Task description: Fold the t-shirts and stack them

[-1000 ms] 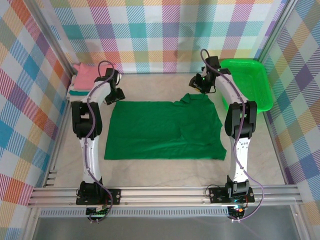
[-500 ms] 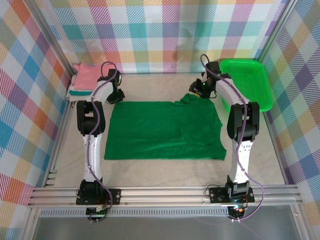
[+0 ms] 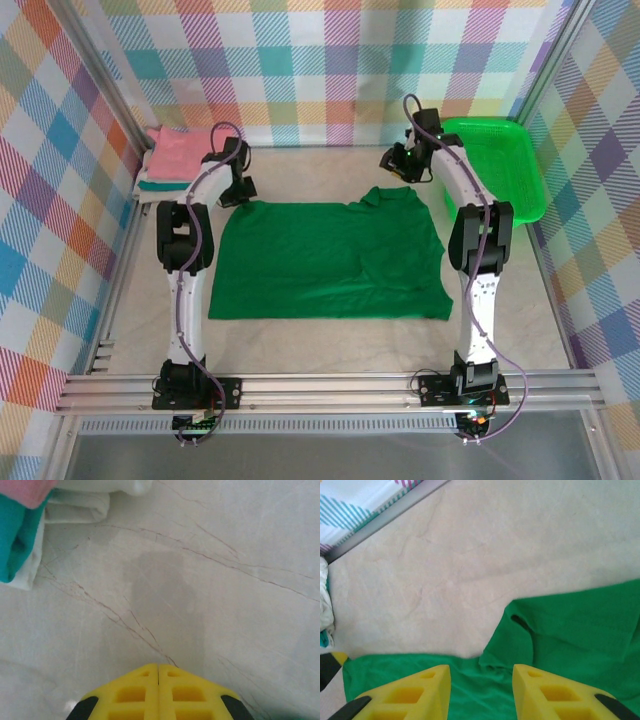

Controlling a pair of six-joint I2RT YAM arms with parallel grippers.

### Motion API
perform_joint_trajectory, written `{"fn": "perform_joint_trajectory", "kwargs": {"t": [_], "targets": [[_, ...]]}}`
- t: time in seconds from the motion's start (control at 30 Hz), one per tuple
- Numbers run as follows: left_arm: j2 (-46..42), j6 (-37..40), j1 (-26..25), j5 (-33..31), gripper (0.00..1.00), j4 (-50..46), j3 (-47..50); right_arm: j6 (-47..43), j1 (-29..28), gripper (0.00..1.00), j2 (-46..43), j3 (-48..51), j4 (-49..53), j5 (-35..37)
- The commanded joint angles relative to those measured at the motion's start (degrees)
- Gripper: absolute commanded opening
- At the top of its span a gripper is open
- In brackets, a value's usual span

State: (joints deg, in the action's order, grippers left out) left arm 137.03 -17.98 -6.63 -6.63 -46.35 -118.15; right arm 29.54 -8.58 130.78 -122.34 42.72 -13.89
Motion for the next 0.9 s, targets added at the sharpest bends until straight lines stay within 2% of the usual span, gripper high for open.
{"fn": "perform_joint_trajectory", "kwargs": {"t": [0.0,0.27,0.57,0.87], "targets": [[-7.16,-0.03,-0.74,-0.26,0.00,1.64,2.20,0.96,0.14,0.39,4.31,-4.18,6.19,-0.60],[-12.34,-0.14,-1.21,-0.96,0.00,3.82,6.29,0.66,-0.55,0.39,9.40,-8.26,10.47,-0.88],[-17.64,-0.13,-2.21,-1.80,0.00,7.09,13.12,1.82,-1.26,0.39,13.80,-10.58,9.94,-2.85],[-18.45,-0.23,-2.55,-1.57,0.00,7.06,15.55,2.56,-1.70,0.38,18.80,-14.59,9.30,-5.39]]}}
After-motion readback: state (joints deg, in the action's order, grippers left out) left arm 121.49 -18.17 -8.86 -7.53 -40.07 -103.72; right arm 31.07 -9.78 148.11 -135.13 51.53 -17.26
